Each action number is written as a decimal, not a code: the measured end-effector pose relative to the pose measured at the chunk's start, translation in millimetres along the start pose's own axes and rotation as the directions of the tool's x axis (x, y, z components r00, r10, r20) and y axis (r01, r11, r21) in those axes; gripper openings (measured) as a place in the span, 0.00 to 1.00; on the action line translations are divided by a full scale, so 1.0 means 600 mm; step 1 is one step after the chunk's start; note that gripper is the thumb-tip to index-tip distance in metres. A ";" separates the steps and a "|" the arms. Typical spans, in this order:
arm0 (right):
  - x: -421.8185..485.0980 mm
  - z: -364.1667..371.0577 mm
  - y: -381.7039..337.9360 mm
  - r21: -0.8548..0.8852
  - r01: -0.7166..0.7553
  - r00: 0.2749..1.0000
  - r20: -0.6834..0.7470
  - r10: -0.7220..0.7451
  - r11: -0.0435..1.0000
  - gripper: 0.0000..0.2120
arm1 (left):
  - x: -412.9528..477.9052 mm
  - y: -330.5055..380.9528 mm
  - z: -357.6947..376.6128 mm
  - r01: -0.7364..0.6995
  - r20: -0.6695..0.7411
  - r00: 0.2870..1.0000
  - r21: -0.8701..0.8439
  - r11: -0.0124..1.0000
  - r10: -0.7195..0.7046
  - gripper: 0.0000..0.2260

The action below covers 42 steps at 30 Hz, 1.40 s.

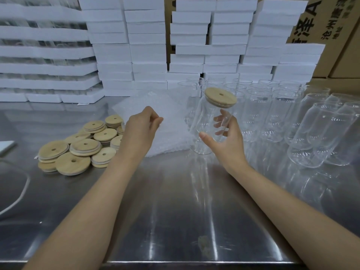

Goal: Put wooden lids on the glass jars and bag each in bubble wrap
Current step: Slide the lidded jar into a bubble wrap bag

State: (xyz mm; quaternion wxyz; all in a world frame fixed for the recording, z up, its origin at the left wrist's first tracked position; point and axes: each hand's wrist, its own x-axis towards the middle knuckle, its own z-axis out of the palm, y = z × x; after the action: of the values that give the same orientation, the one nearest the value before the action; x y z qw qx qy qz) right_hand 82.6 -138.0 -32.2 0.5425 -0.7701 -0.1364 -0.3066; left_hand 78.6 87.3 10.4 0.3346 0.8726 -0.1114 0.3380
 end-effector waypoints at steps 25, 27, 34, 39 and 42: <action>-0.002 -0.011 -0.084 0.474 0.044 0.990 -0.137 0.024 0.879 0.46 | -0.013 0.001 0.027 -0.181 0.189 0.970 0.143 0.973 0.152 0.20; -0.005 -0.005 -0.090 0.525 0.011 0.988 -0.134 0.071 0.851 0.41 | -0.017 0.011 0.031 -0.223 0.183 0.965 0.198 0.954 0.187 0.24; -0.013 0.022 -0.091 0.484 -0.023 0.973 -0.189 0.130 0.875 0.40 | -0.011 0.013 0.028 -0.080 0.035 0.996 -0.078 0.994 0.083 0.11; -0.015 0.023 -0.083 0.458 -0.020 0.967 -0.218 0.134 0.889 0.40 | -0.010 0.017 0.031 -0.087 0.002 0.996 -0.174 0.981 0.089 0.12; -0.018 0.023 -0.086 0.451 -0.026 0.969 -0.209 0.134 0.892 0.40 | -0.011 0.012 0.036 -0.064 0.029 0.997 -0.170 0.983 0.070 0.18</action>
State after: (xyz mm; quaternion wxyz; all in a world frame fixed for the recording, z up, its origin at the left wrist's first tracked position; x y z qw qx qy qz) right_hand 50.7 -104.8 -3.1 0.7284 -0.5892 -0.1060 -0.3332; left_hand 81.8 67.5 -2.4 0.3938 0.8426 -0.1751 0.3230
